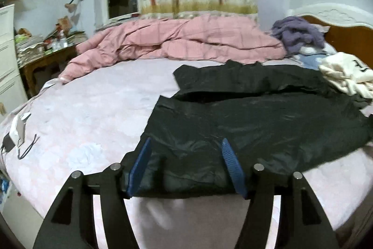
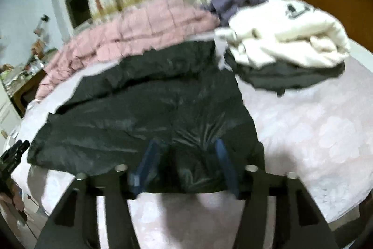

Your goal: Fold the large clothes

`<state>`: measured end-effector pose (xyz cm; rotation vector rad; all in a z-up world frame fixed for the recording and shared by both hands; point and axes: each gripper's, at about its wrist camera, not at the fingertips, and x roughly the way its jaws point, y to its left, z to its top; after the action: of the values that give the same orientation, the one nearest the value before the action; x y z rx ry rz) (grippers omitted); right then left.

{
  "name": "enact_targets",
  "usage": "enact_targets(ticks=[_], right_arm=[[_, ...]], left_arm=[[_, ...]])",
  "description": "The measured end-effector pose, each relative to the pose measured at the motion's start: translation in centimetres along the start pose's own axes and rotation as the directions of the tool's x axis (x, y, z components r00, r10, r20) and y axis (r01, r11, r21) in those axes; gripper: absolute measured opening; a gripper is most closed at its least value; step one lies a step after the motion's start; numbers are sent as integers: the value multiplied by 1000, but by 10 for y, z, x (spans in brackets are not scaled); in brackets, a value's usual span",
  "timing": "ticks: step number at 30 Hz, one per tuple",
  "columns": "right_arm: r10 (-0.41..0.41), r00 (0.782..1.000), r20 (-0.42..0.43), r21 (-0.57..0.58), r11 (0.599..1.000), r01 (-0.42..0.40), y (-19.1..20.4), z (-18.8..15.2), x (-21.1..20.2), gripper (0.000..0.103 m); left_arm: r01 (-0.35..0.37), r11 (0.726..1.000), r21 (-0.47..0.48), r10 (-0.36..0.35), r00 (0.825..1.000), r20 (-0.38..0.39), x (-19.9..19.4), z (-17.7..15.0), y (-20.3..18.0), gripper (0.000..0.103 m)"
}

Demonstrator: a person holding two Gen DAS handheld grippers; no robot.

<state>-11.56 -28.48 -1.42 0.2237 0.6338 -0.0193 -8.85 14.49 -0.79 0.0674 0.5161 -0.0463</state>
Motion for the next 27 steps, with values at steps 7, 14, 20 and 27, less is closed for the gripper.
enact_targets(ticks=[7,14,20,27], right_arm=[[113,994,3,-152,982,-111,38,-15,-12,81],[-61,995,-78,-409,912,24,87,-39,14,85],[-225,970,-91,-428,888,166,86,-46,30,86],[-314,942,-115,-295,917,270,52,-29,38,89]], left_arm=[[97,980,171,-92,995,-36,4,-15,-49,61],[5,935,356,38,993,-114,29,-36,-86,73],[-106,936,334,147,984,-98,40,-39,-68,84],[-180,971,157,205,965,-161,58,-29,-20,86]])
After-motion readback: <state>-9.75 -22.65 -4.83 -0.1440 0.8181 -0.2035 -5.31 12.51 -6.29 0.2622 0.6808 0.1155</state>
